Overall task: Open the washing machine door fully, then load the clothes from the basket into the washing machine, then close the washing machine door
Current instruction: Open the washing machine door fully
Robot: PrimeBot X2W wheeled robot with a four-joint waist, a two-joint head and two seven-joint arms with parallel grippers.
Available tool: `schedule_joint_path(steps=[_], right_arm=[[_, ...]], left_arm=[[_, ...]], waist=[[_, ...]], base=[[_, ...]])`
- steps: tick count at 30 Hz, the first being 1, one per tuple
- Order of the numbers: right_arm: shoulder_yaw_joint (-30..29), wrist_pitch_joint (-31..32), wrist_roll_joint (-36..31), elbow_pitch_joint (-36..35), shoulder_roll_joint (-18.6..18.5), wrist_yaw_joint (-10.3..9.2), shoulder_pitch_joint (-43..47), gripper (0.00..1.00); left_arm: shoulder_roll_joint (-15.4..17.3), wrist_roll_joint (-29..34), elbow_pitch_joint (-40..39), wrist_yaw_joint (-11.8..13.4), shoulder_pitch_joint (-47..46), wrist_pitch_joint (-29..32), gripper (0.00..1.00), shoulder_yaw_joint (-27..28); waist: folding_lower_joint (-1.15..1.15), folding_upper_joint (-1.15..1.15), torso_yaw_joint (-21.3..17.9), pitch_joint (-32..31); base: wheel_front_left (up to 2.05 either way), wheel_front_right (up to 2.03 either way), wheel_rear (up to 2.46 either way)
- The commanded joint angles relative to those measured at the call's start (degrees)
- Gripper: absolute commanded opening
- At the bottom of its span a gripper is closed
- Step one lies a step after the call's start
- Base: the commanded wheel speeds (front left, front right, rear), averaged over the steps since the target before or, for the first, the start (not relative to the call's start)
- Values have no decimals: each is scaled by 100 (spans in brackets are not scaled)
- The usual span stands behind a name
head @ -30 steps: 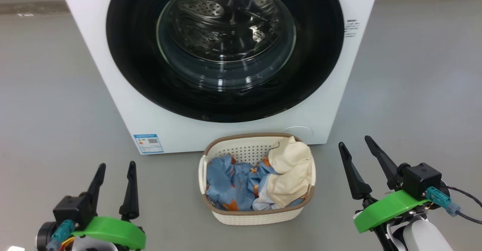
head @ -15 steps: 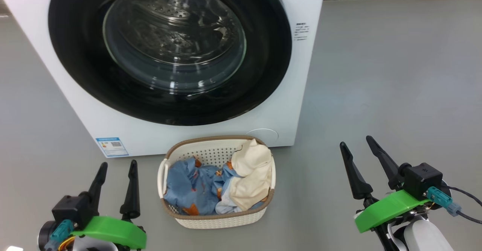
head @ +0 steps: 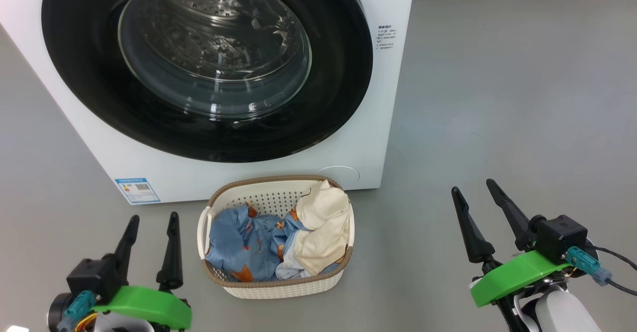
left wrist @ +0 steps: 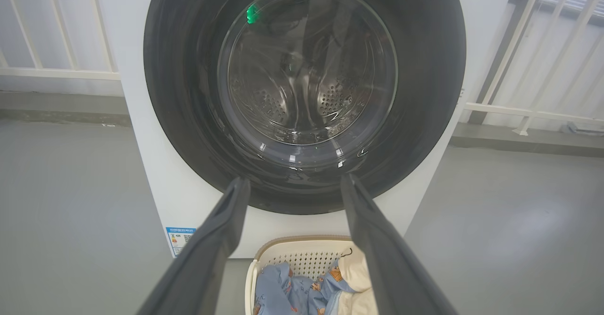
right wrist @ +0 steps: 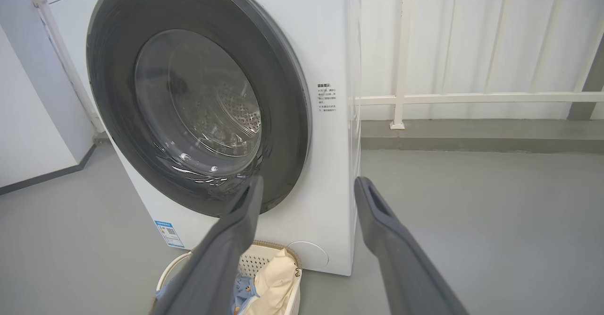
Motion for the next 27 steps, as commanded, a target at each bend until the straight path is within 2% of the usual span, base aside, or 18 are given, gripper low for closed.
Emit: schedule_joint_path(steps=[1, 27], right_arm=[[104, -69, -101, -120, -17, 8, -201, 100], [-50, -69, -174, -72, -66, 8, -414, 100]], left_arm=[[108, 35, -129, -9, -299, -37, 100, 195], [31, 73, -212, -6, -433, -37, 100, 319]], waist=[[0, 0, 7, 5], [0, 0, 160, 400]], base=[[0, 0, 0], [0, 0, 0]])
